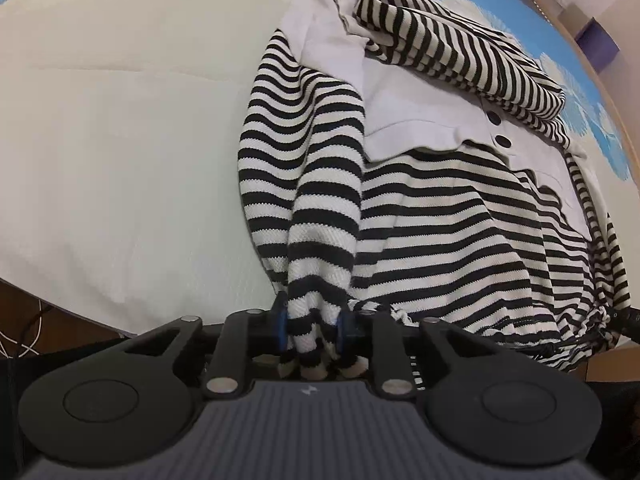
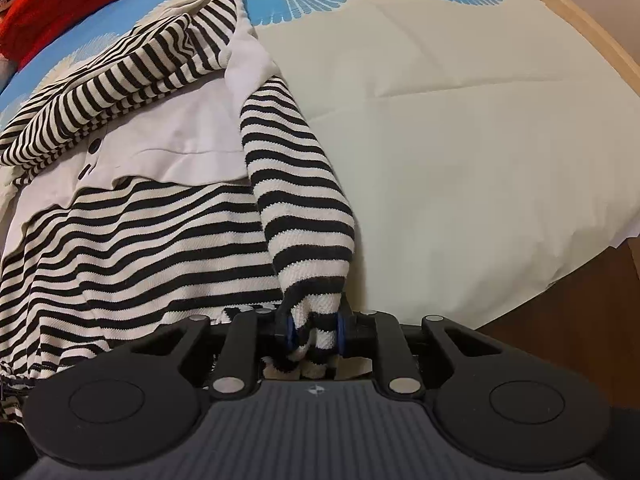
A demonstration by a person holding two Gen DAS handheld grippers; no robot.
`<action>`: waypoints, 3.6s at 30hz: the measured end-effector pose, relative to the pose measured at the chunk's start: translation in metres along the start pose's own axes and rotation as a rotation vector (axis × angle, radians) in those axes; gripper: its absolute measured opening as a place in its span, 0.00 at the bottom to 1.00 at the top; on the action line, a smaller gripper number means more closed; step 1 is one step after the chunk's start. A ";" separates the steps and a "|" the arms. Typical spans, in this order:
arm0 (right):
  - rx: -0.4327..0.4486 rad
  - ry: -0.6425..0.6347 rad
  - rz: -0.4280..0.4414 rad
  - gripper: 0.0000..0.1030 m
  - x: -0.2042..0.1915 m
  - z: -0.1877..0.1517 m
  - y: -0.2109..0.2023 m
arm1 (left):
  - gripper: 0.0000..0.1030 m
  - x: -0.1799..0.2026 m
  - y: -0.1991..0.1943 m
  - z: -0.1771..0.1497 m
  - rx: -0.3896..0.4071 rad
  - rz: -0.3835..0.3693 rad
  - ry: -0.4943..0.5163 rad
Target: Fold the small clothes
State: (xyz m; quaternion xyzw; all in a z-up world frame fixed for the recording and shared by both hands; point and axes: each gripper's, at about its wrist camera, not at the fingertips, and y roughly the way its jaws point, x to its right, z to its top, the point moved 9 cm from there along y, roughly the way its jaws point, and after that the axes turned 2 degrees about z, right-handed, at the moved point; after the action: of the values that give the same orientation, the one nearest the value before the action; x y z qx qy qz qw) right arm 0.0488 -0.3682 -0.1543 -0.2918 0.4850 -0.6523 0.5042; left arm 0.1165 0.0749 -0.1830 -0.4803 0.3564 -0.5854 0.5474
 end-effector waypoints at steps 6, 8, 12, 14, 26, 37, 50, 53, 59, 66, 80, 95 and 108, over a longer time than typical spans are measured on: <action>0.000 -0.004 0.001 0.16 0.000 0.000 0.000 | 0.21 0.002 0.001 0.000 0.001 0.004 0.008; 0.000 -0.004 0.001 0.16 0.000 0.000 0.000 | 0.22 0.002 0.001 0.000 0.001 0.005 0.008; 0.001 -0.008 -0.001 0.16 0.000 0.001 0.000 | 0.22 0.000 0.002 0.000 -0.003 0.001 0.002; 0.001 -0.008 -0.001 0.16 0.000 0.001 0.000 | 0.24 -0.001 0.002 0.000 -0.005 0.004 -0.001; 0.052 0.008 0.037 0.08 -0.003 0.008 -0.011 | 0.09 0.005 -0.006 0.002 0.053 0.009 0.057; 0.297 0.040 0.124 0.07 -0.006 0.038 -0.059 | 0.08 0.019 -0.048 0.020 0.258 -0.012 0.108; 0.476 -0.033 0.300 0.06 -0.029 0.058 -0.177 | 0.07 0.018 -0.178 0.044 0.487 -0.051 0.073; 0.532 -0.030 0.376 0.06 -0.026 0.060 -0.218 | 0.07 0.018 -0.208 0.039 0.541 -0.079 0.087; 0.542 -0.085 0.326 0.06 -0.035 0.099 -0.191 | 0.08 0.035 -0.168 0.088 0.495 -0.051 0.165; 0.404 -0.208 0.194 0.06 -0.072 0.150 -0.078 | 0.10 0.018 -0.056 0.142 0.364 0.026 0.215; 0.251 -0.067 0.095 0.21 -0.076 0.168 0.002 | 0.62 -0.028 -0.017 0.171 0.225 0.016 -0.049; 0.271 -0.004 0.220 0.31 -0.037 0.147 -0.052 | 0.65 -0.065 -0.057 0.157 0.307 -0.055 -0.202; 0.361 -0.047 0.111 0.39 -0.012 0.149 -0.075 | 0.65 -0.059 -0.058 0.149 0.321 0.010 -0.141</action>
State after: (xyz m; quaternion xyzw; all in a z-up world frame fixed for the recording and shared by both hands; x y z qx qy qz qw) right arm 0.1537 -0.4058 -0.0300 -0.1844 0.3635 -0.6931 0.5946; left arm 0.2378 0.1574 -0.0954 -0.4248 0.2217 -0.5970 0.6434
